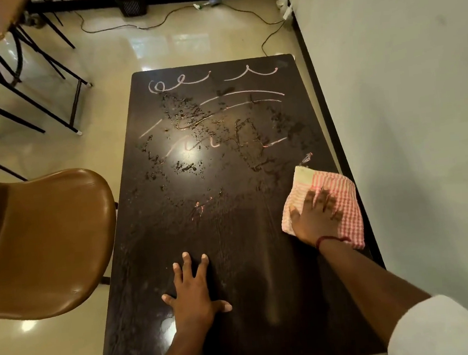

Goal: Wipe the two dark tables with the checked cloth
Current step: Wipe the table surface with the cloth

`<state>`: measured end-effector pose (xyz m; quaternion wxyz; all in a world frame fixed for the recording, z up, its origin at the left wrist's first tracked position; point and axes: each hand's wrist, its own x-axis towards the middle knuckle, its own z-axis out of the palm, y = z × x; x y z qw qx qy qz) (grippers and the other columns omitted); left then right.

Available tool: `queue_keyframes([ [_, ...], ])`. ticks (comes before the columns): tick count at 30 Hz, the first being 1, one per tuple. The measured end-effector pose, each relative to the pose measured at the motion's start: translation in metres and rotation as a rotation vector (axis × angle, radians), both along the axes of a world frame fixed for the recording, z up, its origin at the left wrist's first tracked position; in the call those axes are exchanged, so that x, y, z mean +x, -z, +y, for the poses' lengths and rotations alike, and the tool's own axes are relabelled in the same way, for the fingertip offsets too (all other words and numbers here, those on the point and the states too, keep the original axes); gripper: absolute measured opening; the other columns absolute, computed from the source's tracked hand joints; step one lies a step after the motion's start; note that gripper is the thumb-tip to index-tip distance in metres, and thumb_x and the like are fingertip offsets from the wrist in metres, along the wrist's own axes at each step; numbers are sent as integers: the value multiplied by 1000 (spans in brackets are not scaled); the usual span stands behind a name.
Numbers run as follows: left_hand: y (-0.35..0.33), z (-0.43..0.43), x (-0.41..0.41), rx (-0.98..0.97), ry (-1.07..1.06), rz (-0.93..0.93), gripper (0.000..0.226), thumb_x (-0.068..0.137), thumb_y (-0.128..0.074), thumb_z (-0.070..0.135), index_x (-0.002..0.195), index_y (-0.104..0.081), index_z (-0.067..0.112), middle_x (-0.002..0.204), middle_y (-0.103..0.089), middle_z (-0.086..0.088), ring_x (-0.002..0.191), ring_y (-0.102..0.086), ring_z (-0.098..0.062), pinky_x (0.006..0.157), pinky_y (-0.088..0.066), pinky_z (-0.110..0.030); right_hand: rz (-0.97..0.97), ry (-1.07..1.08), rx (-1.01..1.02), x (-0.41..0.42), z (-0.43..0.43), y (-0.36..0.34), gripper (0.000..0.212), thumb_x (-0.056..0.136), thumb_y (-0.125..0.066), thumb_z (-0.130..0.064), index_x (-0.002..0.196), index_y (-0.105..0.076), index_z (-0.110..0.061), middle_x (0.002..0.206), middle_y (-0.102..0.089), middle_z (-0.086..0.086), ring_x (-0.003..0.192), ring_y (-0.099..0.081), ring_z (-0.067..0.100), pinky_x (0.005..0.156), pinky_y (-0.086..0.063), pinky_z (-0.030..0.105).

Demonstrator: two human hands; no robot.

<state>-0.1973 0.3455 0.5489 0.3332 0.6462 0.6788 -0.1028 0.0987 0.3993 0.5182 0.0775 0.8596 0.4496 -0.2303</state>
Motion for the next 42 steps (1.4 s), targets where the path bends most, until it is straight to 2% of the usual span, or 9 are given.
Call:
queue_keyframes([
  [4,1,1,1,-1,-2,-7,123,61,-88,41,153,-7,37,161,21,2,147,21,-29,106,-8,-77,11,-131,-13,-32,14,2,75,95,-24,-54,150,8,-16,157,18,19,144,13,41,114,0,61],
  [7,2,1,-1,3,8,0,123,60,-87,43,153,-7,38,161,21,2,147,20,-29,106,-10,-77,41,-186,-26,-17,45,1,75,95,-24,-56,150,10,-19,157,21,14,145,15,38,114,1,59],
  [14,-2,2,-3,-16,7,-2,123,60,-87,44,153,-8,38,161,20,1,147,20,-30,106,-10,-76,30,15,-57,23,39,-8,75,95,-21,-58,151,9,-18,158,17,15,145,12,39,116,-2,58],
  [19,-6,5,1,-38,-29,-15,125,58,-90,35,153,-10,38,161,19,1,147,21,-30,106,-6,-77,43,-153,-94,-39,28,-5,75,94,-26,-55,150,9,-19,157,19,16,144,12,41,114,-3,61],
  [23,-2,2,-3,-18,-5,-18,125,59,-88,43,153,-6,39,161,21,2,147,22,-29,106,-9,-77,94,-225,-71,-29,66,-7,77,93,-28,-58,150,11,-23,157,23,11,145,15,36,113,0,61],
  [29,-1,1,-5,-10,15,-10,124,61,-86,46,153,-3,39,161,22,2,147,22,-29,106,-10,-76,13,-80,-39,38,60,-20,78,91,-22,-67,151,7,-27,160,11,13,146,5,38,112,-6,64],
  [32,-1,1,-2,-19,-9,-17,124,61,-88,42,153,-5,39,161,21,2,147,23,-29,106,-8,-76,-27,-80,-52,30,41,-21,76,93,-23,-63,151,5,-24,159,8,16,146,3,40,114,-8,63],
  [37,-2,5,-1,-32,-15,-17,125,60,-89,38,153,-6,38,161,21,2,146,23,-30,105,-7,-77,20,-143,-73,-15,47,-12,76,94,-25,-58,151,8,-21,158,14,16,145,10,39,112,-5,64],
  [42,-1,3,-3,-25,27,2,125,61,-87,46,153,-4,38,161,21,1,147,21,-31,106,-10,-77,80,-216,-83,3,71,-14,78,93,-26,-62,150,12,-27,158,22,9,145,15,35,113,0,63],
])
